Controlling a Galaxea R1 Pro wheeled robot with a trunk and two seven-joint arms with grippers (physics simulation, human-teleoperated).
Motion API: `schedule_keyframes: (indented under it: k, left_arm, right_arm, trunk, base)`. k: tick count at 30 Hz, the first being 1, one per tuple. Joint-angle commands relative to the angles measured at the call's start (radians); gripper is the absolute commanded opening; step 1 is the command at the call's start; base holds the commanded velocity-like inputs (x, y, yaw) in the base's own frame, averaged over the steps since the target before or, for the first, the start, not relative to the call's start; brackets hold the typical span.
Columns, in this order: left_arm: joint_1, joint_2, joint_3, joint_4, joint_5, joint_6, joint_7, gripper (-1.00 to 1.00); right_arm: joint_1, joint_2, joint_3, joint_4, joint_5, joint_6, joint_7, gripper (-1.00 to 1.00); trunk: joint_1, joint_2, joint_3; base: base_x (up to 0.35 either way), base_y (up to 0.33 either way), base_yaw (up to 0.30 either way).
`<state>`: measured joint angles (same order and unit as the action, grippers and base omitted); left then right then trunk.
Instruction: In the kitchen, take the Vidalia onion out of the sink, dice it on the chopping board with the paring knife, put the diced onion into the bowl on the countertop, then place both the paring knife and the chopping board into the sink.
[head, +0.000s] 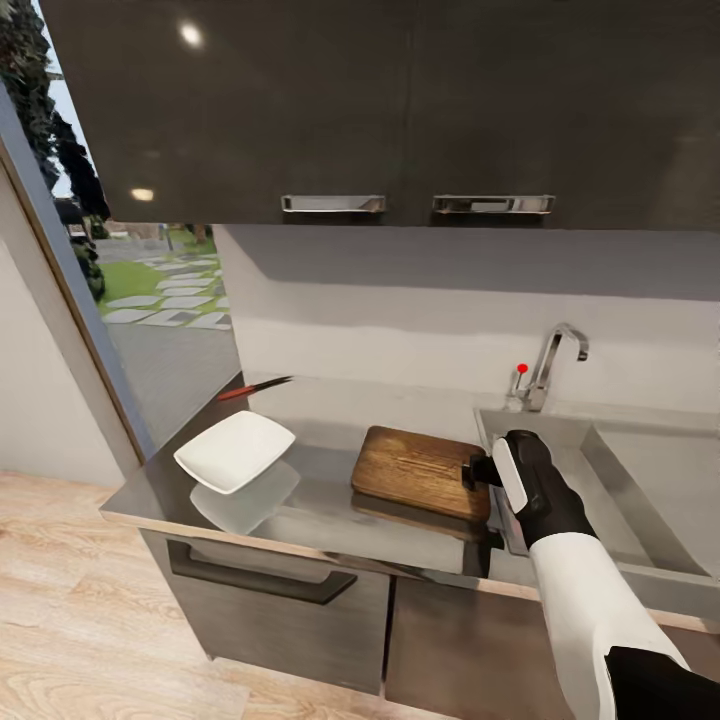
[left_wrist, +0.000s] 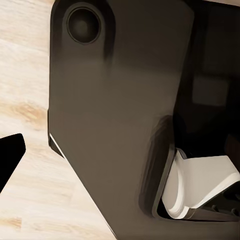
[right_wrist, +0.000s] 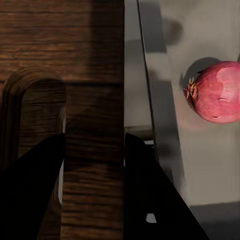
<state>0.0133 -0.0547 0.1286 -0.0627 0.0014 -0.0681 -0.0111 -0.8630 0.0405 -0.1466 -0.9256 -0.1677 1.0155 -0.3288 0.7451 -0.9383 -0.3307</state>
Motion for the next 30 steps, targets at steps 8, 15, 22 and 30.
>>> schedule_keyframes:
  k: [8, 15, 22, 30]
  left_arm:
    - [0.001, 0.0, 0.006, -0.002, 0.0, -0.001, -0.001, 1.0]
    - [0.001, 0.0, 0.006, -0.002, 0.0, -0.001, -0.001, 1.0]
    - [0.001, 0.0, 0.006, -0.002, 0.0, -0.001, -0.001, 1.0]
    - [0.001, -0.001, 0.006, -0.002, 0.0, -0.001, -0.001, 1.0]
  right_arm:
    - [-0.001, 0.001, -0.002, -0.001, -0.012, 0.002, -0.009, -1.0]
    - [-0.001, 0.001, -0.002, -0.001, -0.011, 0.002, -0.009, -1.0]
    - [-0.001, 0.0, -0.003, -0.001, -0.01, 0.002, -0.009, -1.0]
    - [-0.001, 0.0, -0.005, -0.001, -0.01, 0.002, -0.009, -1.0]
  trunk:
    - [0.0, -0.001, -0.001]
    - [0.0, -0.001, -0.001]
    - [0.0, -0.001, -0.001]
    - [0.0, -0.001, -0.001]
  base:
    - [-0.003, -0.006, 0.055]
    - [0.0, 0.0, 0.093]
    - [-0.001, 0.0, 0.092]
    - [-0.136, 0.0, 0.023]
